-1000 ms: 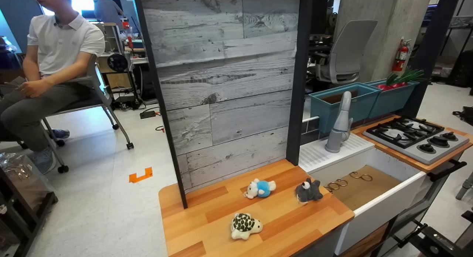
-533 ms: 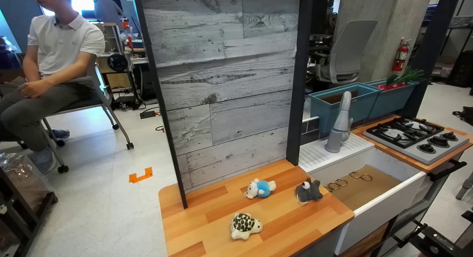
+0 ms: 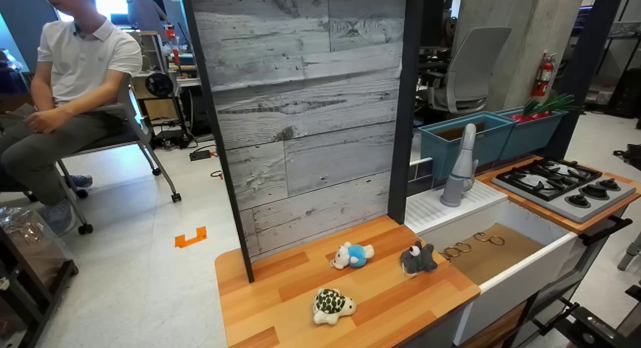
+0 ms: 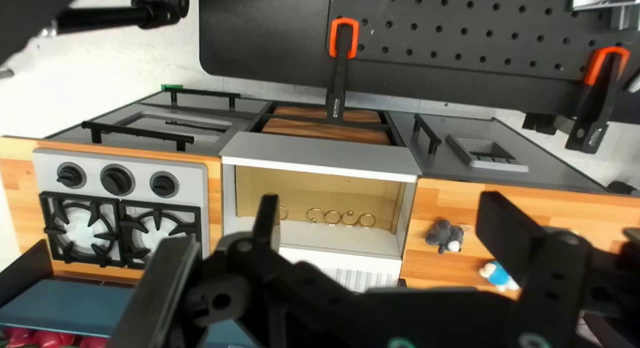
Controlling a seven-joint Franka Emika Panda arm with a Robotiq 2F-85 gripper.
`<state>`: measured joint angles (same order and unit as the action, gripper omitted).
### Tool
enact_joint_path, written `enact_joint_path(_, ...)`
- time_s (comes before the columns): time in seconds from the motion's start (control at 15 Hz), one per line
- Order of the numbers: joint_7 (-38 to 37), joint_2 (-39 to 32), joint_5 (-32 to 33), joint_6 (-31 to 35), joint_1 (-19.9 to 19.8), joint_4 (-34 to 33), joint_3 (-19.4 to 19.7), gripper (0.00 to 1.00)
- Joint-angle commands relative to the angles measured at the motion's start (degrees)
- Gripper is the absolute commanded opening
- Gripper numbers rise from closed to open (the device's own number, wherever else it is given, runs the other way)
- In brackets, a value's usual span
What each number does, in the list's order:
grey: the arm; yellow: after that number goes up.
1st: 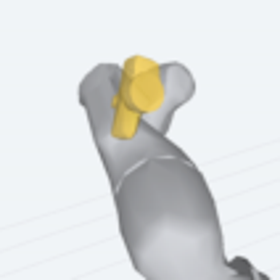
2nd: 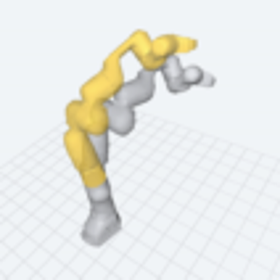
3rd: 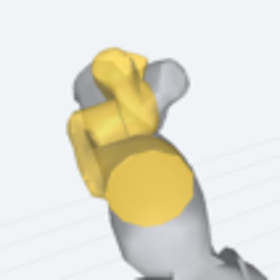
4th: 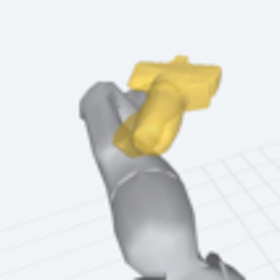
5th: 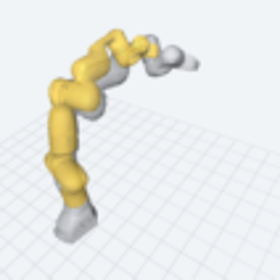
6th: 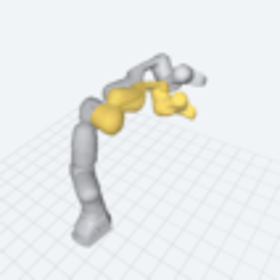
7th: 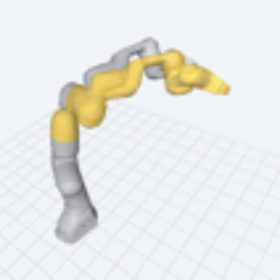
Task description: Push the grey faucet to the center of the sink
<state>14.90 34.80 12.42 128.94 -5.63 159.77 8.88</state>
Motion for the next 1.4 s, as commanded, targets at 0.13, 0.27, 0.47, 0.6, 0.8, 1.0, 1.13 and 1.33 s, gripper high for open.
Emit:
enact_joint_path(0.13, -2.6, -15.9, 5.1, 20.4, -2.3, 0.0, -1.7, 1.00)
enact_joint_path(0.27, -5.8, -22.3, 8.9, 27.2, -4.1, -1.1, -3.0, 1.00)
enact_joint_path(0.47, -13.4, -31.1, 16.2, 34.1, -7.2, -4.2, -5.0, 1.00)
enact_joint_path(0.6, -18.9, -35.8, 21.1, 35.7, -7.5, -7.0, -4.9, 1.00)
enact_joint_path(0.8, -25.0, -42.0, 23.7, 36.9, -5.8, -11.1, -4.3, 1.00)
enact_joint_path(1.0, -30.6, -47.4, 22.7, 39.3, -3.8, -14.0, -4.4, 1.00)
enact_joint_path(1.13, -33.8, -50.5, 22.0, 40.4, -2.3, -15.6, -4.4, 1.00)
enact_joint_path(1.33, -38.3, -55.1, 20.6, 44.5, -0.7, -18.0, -4.8, 1.00)
